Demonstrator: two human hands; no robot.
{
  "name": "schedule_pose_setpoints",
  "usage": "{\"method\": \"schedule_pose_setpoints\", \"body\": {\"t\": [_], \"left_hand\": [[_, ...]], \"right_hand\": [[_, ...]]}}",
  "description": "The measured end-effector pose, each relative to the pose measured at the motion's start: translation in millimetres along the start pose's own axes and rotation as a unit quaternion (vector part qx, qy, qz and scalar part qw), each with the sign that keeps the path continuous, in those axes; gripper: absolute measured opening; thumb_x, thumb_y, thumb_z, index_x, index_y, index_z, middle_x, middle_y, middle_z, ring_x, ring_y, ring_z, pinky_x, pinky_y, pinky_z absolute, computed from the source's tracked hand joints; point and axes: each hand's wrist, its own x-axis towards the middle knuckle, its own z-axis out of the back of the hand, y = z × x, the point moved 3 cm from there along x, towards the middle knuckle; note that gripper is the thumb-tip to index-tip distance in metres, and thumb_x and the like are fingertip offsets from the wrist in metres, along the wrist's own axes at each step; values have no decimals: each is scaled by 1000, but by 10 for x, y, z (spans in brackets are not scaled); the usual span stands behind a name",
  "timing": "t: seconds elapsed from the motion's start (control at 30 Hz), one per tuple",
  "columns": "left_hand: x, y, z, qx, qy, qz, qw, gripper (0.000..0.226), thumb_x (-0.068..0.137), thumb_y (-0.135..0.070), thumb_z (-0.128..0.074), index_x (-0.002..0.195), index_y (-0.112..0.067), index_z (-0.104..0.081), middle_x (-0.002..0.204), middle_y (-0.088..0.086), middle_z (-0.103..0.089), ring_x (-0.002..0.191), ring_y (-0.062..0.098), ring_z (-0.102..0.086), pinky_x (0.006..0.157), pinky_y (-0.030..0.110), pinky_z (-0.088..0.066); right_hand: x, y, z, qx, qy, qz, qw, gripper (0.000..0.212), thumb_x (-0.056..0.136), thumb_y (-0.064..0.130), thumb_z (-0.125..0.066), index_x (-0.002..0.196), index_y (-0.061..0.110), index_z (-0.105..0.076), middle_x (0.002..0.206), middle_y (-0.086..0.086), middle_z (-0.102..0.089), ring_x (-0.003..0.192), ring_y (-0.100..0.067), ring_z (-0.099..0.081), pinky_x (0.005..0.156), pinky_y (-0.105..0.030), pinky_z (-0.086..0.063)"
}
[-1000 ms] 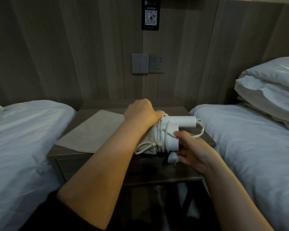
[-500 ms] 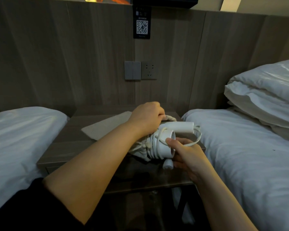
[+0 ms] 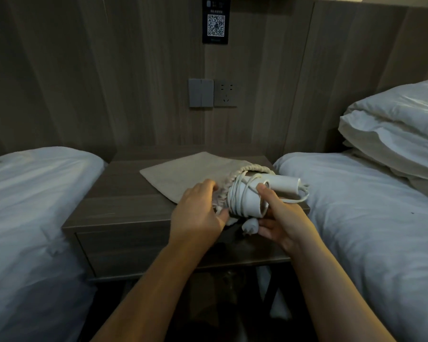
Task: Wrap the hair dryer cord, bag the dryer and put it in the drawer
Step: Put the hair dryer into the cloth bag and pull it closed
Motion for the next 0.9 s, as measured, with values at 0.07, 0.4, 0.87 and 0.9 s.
{"method": "schedule_pose_setpoints", "body": {"t": [0.07, 0.4, 0.87, 0.9], "left_hand": [[-18, 58, 8, -14, -24, 17, 999, 25, 81, -31, -62, 100, -16, -55, 98, -1, -58, 95, 19, -53, 72, 28, -38], [7, 246, 83, -139, -36, 54, 988, 9, 80, -16, -65, 89, -16, -63, 92, 0, -62, 83, 15, -60, 73, 23, -46], [37, 374, 157, -158, 42, 79, 983, 18, 83, -18, -64, 75, -30, -54, 72, -9, -59, 64, 4, -54, 54, 15, -41], [36, 377, 165, -157, 47, 75, 984, 17, 83, -17, -63, 77, -30, -55, 73, -9, -59, 65, 3, -54, 54, 14, -40]], "right_hand": [[1, -13, -22, -2, 9, -7, 1000, 42, 80, 39, -67, 114, 17, -58, 105, -13, -70, 85, -28, -70, 56, -34, -56], [3, -14, -89, 56, 170, -53, 982, 39, 71, -19, -56, 105, 0, -59, 96, -17, -68, 77, -24, -71, 65, -30, -60], [67, -285, -189, 79, 32, 52, 995, 60, 66, -23, -64, 122, -3, -53, 103, -21, -69, 86, -27, -69, 69, -28, -59], [68, -306, -209, 115, 32, 40, 992, 62, 68, -23, -62, 125, -3, -50, 107, -23, -68, 86, -26, -68, 66, -26, -59]]}}
